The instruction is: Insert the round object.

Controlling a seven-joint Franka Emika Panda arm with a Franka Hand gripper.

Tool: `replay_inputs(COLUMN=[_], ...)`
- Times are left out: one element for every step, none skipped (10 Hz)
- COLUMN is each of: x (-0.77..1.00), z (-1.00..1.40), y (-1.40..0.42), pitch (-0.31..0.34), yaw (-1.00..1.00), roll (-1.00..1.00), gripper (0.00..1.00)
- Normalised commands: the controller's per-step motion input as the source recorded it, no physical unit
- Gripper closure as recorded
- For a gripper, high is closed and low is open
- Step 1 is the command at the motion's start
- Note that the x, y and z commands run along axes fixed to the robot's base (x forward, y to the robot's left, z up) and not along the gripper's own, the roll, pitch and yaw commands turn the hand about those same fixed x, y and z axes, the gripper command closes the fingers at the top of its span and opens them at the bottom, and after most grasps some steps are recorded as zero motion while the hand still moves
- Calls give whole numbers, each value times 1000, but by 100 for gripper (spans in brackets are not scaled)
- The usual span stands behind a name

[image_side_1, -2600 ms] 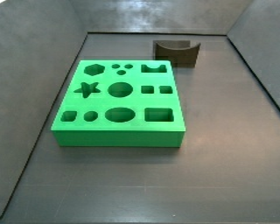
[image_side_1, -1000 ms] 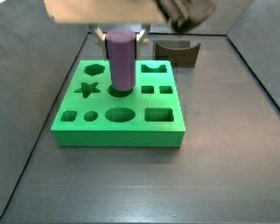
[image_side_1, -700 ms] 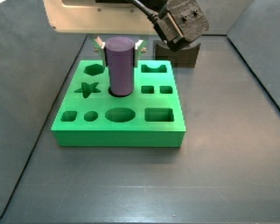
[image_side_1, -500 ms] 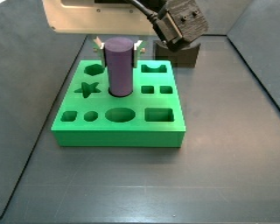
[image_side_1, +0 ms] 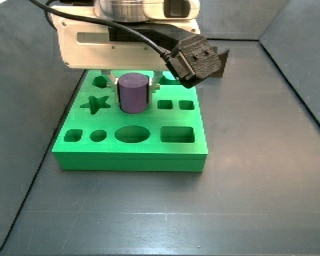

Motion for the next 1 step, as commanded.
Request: replay_inputs(x=[-57], z=[-63], y=[-40], pitch=[-160], yaw=[29], roll=[0], gripper=[100])
